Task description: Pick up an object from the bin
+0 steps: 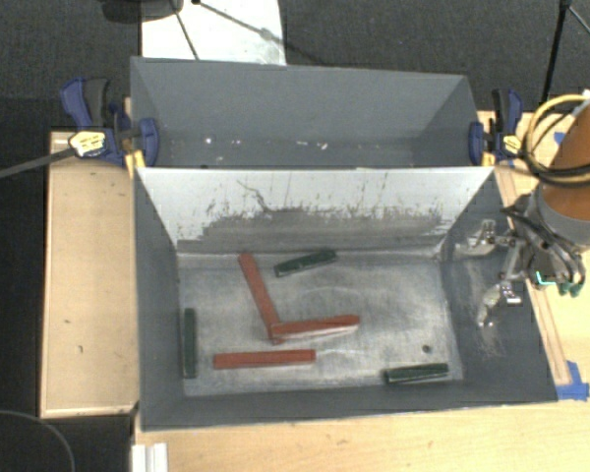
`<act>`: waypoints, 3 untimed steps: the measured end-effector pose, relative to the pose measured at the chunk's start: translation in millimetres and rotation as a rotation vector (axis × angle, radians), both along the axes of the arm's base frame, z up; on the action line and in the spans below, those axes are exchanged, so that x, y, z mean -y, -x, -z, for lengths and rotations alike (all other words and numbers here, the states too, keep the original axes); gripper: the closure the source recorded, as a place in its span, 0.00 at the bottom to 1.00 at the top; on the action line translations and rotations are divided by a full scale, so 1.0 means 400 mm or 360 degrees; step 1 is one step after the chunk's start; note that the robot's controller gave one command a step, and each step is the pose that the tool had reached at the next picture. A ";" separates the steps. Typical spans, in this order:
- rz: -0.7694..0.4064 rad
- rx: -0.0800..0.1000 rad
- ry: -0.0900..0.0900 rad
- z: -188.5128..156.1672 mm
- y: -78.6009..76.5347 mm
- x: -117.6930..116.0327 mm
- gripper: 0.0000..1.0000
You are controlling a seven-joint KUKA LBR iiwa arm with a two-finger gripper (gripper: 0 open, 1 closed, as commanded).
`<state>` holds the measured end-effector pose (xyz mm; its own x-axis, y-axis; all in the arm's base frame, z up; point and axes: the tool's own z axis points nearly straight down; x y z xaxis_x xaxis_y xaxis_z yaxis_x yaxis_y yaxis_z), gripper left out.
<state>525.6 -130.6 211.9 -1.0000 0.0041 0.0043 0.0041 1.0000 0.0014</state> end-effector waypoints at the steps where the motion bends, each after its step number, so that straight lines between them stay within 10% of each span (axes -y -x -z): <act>1: -0.0005 0.0012 0.0003 -0.010 -0.004 -0.001 0.00; 3: -0.0120 0.0018 0.0004 0.246 0.045 -0.015 0.00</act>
Offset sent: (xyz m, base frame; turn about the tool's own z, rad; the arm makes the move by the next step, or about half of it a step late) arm -0.0419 0.0157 -0.1172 -0.0140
